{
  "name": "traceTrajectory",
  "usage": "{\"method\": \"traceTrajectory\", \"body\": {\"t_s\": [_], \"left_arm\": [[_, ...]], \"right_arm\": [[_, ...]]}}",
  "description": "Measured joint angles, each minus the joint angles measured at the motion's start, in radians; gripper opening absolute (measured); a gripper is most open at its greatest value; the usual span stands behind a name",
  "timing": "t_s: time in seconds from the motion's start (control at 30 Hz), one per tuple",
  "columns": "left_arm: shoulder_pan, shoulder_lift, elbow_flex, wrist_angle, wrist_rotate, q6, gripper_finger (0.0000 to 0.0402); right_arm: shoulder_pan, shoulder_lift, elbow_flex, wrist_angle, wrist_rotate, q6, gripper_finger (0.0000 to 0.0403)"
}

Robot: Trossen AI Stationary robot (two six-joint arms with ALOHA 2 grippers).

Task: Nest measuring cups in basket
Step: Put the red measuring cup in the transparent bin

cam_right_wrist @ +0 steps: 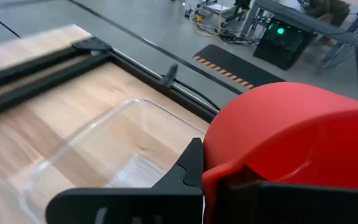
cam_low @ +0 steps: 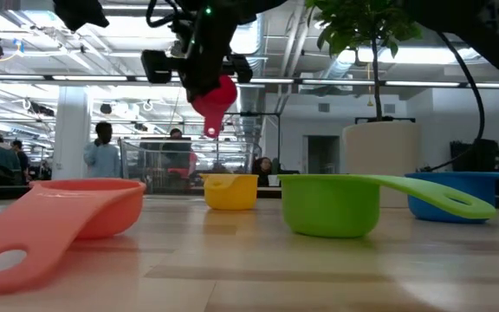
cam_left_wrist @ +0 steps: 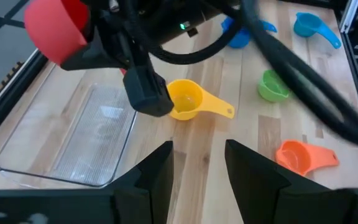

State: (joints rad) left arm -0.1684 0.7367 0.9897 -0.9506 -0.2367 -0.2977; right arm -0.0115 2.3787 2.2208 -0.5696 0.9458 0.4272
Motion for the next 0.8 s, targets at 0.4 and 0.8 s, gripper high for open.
{"method": "traceTrajectory", "body": {"t_s": [0.4,0.8], "left_arm": [[0.000,0.010,0.000,0.044,0.001,0.016,0.0132],[0.000,0.010,0.000,0.054,0.001,0.015,0.0132]], "right_arm": [[-0.017,0.039,-0.002,-0.044,-0.107,-0.062,0.0011],[-0.014,0.078,0.000,-0.072,-0.148,-0.063,0.0011]]}}
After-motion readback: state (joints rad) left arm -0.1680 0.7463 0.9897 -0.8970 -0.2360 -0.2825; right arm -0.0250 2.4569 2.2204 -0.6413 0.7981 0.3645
